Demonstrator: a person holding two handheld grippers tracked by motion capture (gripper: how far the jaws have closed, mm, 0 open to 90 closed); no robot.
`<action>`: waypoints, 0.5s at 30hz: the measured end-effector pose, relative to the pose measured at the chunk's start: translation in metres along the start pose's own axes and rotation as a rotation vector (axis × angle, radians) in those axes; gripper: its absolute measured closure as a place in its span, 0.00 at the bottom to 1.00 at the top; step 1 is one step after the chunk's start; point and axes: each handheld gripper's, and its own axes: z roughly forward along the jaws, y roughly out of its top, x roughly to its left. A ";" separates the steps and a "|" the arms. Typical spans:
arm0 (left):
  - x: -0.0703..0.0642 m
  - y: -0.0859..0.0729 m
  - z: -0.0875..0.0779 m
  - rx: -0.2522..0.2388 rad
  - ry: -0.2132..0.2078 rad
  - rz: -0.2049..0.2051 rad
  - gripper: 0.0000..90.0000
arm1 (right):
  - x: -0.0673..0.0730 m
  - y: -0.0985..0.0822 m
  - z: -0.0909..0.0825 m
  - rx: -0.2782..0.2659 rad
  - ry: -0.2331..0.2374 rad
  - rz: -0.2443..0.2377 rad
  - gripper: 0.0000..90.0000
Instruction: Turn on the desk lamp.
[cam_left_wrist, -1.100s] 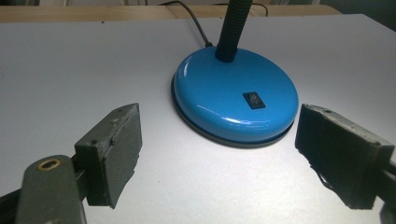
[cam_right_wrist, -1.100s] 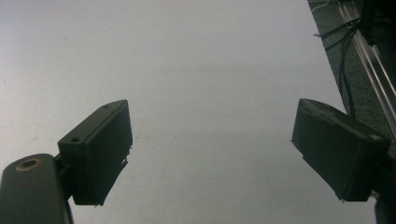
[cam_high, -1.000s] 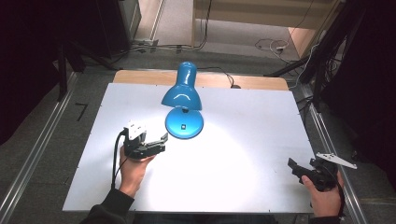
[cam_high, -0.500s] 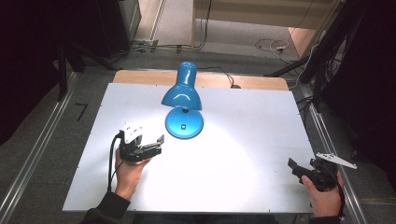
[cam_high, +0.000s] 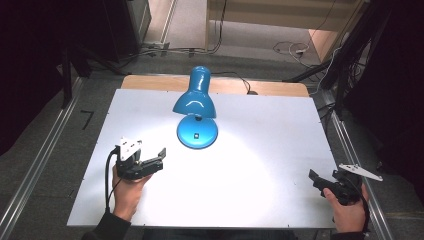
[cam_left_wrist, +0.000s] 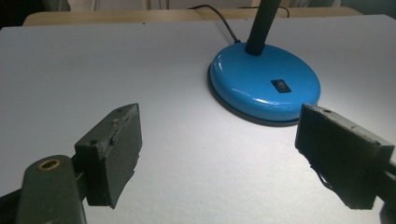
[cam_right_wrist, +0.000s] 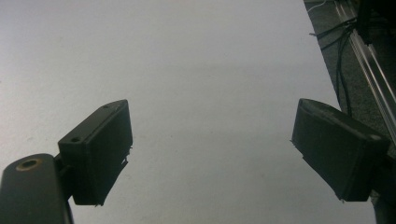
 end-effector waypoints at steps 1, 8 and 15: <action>0.002 -0.001 -0.002 -0.001 0.007 -0.005 0.17 | 0.000 0.000 0.000 0.000 -0.001 -0.002 0.12; 0.019 -0.011 -0.019 0.004 0.050 -0.034 0.17 | -0.002 0.000 -0.001 0.000 -0.005 0.008 0.12; 0.033 -0.024 -0.028 0.036 0.087 -0.043 0.16 | -0.002 -0.001 -0.001 0.002 -0.008 0.005 0.12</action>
